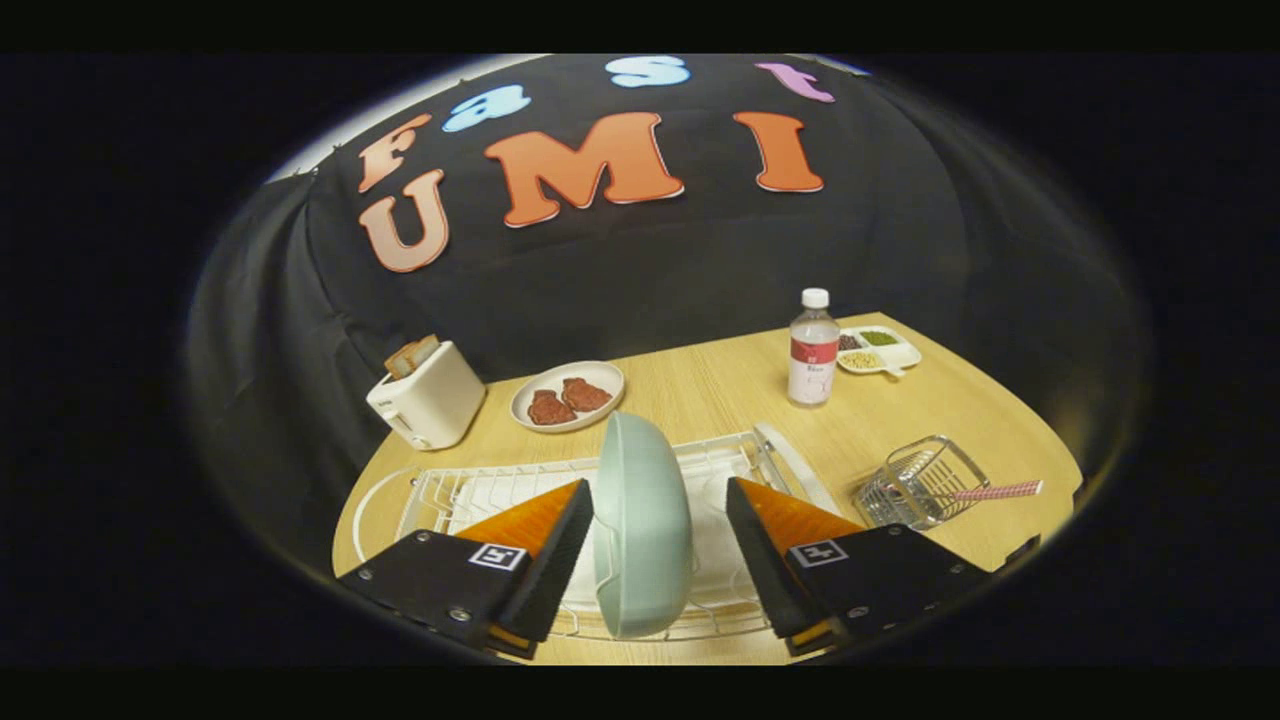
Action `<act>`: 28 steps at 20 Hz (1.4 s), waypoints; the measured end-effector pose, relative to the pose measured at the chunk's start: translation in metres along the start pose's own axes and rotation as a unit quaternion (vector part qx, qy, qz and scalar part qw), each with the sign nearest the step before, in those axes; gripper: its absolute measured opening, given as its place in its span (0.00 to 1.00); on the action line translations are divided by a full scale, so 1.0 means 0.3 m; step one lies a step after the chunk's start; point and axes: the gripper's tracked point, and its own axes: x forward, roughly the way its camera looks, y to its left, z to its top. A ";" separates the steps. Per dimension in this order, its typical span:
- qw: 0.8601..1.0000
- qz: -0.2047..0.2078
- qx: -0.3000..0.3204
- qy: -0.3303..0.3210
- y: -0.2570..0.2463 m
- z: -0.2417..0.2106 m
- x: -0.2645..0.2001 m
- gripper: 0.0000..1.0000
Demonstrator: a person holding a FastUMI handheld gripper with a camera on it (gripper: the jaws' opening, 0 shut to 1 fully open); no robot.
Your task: Take the plate from the dish rack, then take the spoon from the basket and place it into the plate.
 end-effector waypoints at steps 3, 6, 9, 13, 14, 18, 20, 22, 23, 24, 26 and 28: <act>0.999 -0.024 -0.020 0.011 -0.006 -0.019 0.018 0.47; 0.995 -0.075 -0.057 0.014 -0.036 -0.019 0.004 0.29; 0.991 -0.097 -0.089 0.001 -0.008 0.015 -0.018 0.25; 0.980 -0.127 -0.152 -0.031 0.034 0.087 -0.050 0.25; 0.976 -0.135 -0.164 -0.036 0.030 0.103 -0.061 0.25; 0.982 -0.119 -0.136 -0.050 0.040 0.145 -0.103 0.25; 0.985 -0.110 -0.122 -0.053 0.013 0.148 -0.136 0.25; 0.987 -0.098 -0.113 -0.059 -0.012 0.143 -0.182 0.25; 0.989 -0.086 -0.103 -0.058 -0.023 0.130 -0.209 0.25; 0.992 -0.072 -0.089 -0.056 -0.031 0.114 -0.238 0.25; 0.996 -0.040 -0.059 -0.052 -0.054 0.068 -0.300 0.25; 0.998 -0.010 -0.035 -0.048 -0.078 0.015 -0.364 0.25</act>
